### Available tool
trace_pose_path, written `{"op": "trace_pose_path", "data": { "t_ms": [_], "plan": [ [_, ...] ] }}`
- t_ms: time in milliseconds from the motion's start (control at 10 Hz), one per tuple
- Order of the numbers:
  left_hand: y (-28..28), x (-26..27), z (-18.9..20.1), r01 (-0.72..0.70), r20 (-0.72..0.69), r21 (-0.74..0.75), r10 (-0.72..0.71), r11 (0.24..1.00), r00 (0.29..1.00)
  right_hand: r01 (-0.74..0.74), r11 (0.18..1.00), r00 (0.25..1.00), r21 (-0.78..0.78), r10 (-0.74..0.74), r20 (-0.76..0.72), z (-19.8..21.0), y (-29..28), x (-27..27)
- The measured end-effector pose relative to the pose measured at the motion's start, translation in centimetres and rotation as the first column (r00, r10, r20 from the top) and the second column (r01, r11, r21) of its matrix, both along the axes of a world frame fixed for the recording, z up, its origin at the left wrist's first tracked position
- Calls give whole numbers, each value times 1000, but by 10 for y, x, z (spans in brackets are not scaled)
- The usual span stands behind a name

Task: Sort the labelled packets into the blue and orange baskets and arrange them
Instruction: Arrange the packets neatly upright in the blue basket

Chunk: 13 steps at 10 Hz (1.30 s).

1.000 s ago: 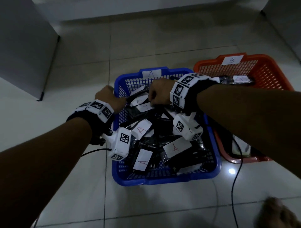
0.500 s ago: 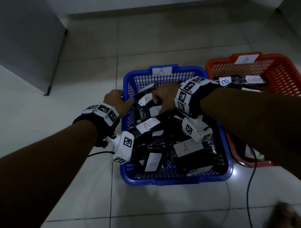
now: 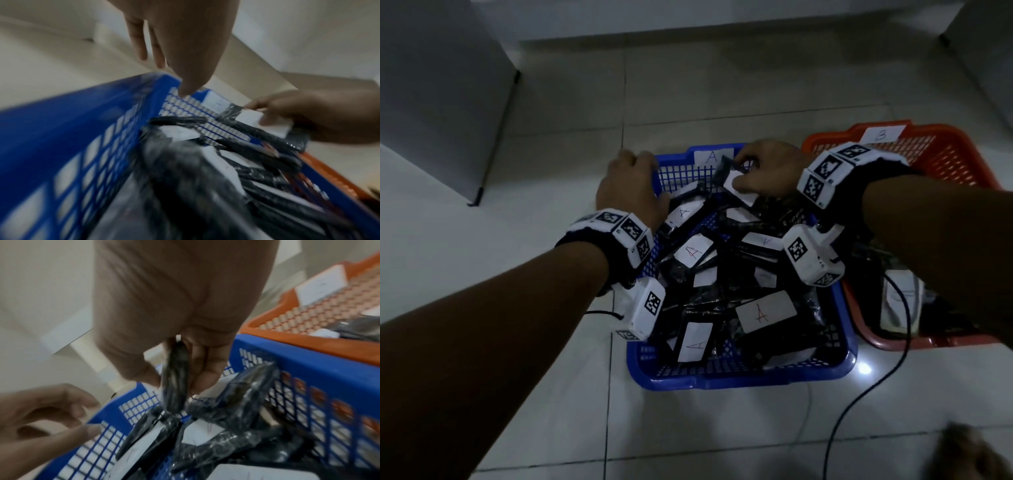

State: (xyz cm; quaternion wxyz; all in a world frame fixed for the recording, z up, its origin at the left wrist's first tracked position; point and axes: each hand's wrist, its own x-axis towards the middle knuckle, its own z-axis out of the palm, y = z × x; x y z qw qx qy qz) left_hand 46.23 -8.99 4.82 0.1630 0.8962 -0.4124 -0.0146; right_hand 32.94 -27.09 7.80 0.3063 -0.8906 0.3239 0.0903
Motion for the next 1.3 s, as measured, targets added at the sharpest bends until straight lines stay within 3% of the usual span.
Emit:
{"op": "trace_pose_path", "data": {
  "t_ms": [100,200,400,500,600,700,800,900,1000,1100,1200,1300],
  "plan": [
    [-22,-6,7,152,-84,238,-136,959,987,40,998,996,-51,-44,-73,-3,-4,-2],
    [-39,-18,-5,75,-70,441,-49,894,996,24,998,995,-56,-30,-100,-7,-3,-2],
    [-39,-15,-20,97,-43,471,-87,877,995,-2,997,995,-74,-6,-102,-14,-2,-2],
    [-40,-16,-19,104,-67,461,-82,881,994,-8,998,997,-67,3,-79,-16,-3,-3],
    [-41,-17,-15,-1,-145,439,72,899,987,-8,998,999,-59,5,-54,-16,-2,-2],
    [-39,-12,-13,-15,-139,380,74,925,987,7,999,998,-47,-9,-55,-14,-2,-3],
    [-41,-8,-8,26,-22,264,-21,964,1000,-27,1000,998,-14,26,-63,-12,-4,-8],
    [-44,-5,-7,52,77,252,-74,966,994,-94,991,990,100,103,-95,-8,-4,-14],
    [-43,-2,-3,101,58,174,-113,980,992,-139,984,976,111,155,-151,-6,-3,-15],
    [-31,-1,4,161,61,67,-165,985,984,-175,984,964,-16,168,-206,-5,3,-4],
    [-10,0,7,319,90,-29,-316,947,945,-207,973,964,-103,184,-193,-8,7,10],
    [9,3,0,458,60,16,-458,889,887,-240,965,943,-107,205,-263,-10,11,16]
  ]
}}
